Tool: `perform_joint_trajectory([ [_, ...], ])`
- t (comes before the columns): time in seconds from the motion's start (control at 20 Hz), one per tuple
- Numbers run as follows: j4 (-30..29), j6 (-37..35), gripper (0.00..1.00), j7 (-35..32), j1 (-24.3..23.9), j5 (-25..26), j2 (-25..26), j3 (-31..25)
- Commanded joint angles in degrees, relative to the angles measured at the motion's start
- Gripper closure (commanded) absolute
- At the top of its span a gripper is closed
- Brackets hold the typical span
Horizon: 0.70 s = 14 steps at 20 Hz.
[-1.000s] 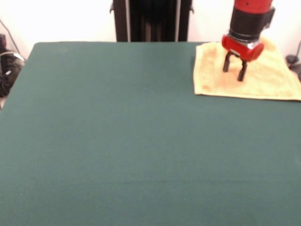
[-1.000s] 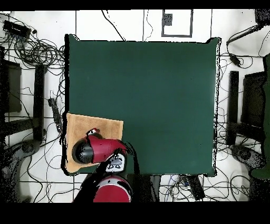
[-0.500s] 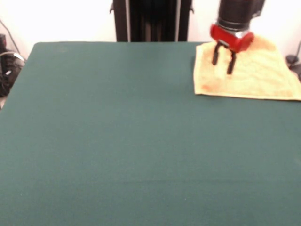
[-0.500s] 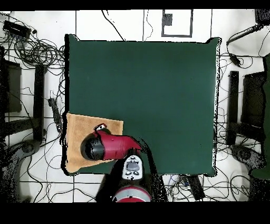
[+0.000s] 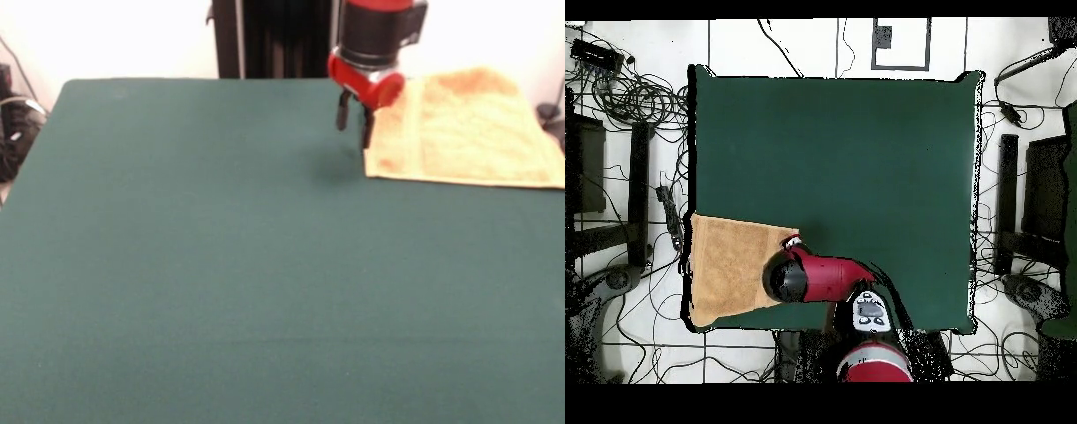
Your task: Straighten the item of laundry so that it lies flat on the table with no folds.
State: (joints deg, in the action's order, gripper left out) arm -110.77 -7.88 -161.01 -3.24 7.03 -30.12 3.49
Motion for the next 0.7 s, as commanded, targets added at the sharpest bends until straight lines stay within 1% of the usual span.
perform_joint_trajectory([
  [0.05, -0.46, 7.13, 0.0, 0.83, 1.72, 5.53, 11.72, -5.0],
  [0.2, 0.68, 8.32, 0.0, -0.92, 2.32, 5.62, 13.3, -4.42],
  [0.35, -1.26, 9.41, 0.0, -6.11, 2.89, 1.52, 12.79, -5.7],
  [0.45, -1.54, 9.5, 0.0, -7.37, 3.68, -0.21, 11.09, -6.42],
  [0.5, -0.11, 8.9, 0.0, -5.93, 4.45, 0.53, 9.53, -5.8],
  [0.6, 1.79, 3.41, 0.0, -2.27, 3.93, 1.54, 5.4, -7.21],
  [0.7, 3.64, -1.21, 0.0, 0.88, 4.56, 2.6, 1.99, -6.86],
])
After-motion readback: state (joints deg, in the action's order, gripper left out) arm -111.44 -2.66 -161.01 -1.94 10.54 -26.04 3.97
